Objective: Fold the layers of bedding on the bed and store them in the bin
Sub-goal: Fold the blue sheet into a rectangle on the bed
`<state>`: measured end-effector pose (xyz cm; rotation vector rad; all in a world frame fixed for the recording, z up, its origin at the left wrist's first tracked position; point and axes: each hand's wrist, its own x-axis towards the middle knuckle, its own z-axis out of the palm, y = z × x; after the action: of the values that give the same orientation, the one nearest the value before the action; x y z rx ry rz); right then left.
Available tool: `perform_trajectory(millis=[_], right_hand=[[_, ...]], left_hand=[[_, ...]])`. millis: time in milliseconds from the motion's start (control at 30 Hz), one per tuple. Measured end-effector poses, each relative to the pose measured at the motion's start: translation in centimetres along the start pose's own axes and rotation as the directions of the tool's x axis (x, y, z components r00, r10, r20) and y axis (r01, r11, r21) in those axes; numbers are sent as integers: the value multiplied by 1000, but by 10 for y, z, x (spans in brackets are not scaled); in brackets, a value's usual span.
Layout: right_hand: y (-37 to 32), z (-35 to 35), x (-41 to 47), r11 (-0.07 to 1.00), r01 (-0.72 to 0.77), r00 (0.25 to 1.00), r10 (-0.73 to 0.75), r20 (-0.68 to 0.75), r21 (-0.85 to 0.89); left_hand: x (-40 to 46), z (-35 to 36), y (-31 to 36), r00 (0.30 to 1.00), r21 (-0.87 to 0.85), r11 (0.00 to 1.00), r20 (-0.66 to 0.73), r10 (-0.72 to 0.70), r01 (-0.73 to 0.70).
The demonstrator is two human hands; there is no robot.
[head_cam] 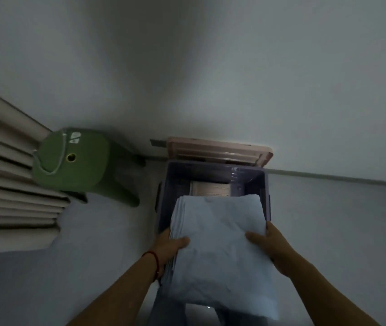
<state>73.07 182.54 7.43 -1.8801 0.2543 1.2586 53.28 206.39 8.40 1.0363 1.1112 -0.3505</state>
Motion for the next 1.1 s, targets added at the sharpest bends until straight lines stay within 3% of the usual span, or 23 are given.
perform_trajectory(millis=[133, 333, 500, 667, 733, 767, 800, 833, 867, 900, 933, 1000, 1100], right_hand=[[8, -1, 102, 999, -27, 1000, 28, -9, 29], [36, 7, 324, 995, 75, 994, -80, -71, -69], [122, 35, 478, 991, 102, 980, -114, -161, -81], [193, 54, 526, 969, 155, 981, -173, -82, -194], [197, 52, 514, 921, 233, 968, -251, -19, -311], [197, 48, 505, 873, 261, 960, -278, 18, -412], [192, 44, 496, 786, 299, 947, -313, 69, -542], [187, 42, 489, 654, 342, 930, -340, 141, -675], [180, 42, 487, 506, 369, 919, -326, 223, -780], [171, 44, 489, 369, 376, 917, -282, 284, -850], [167, 47, 496, 251, 373, 919, -235, 318, -893], [164, 55, 516, 110, 351, 926, -191, 327, -930], [172, 68, 544, 114, 306, 945, -152, 288, -945]], left_hand=[[101, 8, -8, 997, 40, 997, -39, 70, -68], [310, 23, -50, 967, 63, 981, -171, 191, -183], [477, 14, -121, 955, 218, 967, -237, 181, -129], [543, -2, -178, 975, 370, 929, -195, 105, -26], [542, -6, -178, 968, 418, 907, -201, 151, -55], [538, -5, -175, 952, 519, 852, -215, 217, -77], [531, -2, -167, 919, 675, 732, -225, 325, -94], [526, 3, -158, 874, 839, 532, -167, 457, -118], [525, 8, -147, 833, 945, 282, -21, 552, -163], [530, 12, -137, 812, 975, 45, 155, 562, -217], [538, 13, -129, 823, 955, -131, 297, 484, -267], [561, 8, -120, 888, 908, -282, 381, 256, -309], [589, 6, -126, 957, 924, -324, 258, 132, -205]])
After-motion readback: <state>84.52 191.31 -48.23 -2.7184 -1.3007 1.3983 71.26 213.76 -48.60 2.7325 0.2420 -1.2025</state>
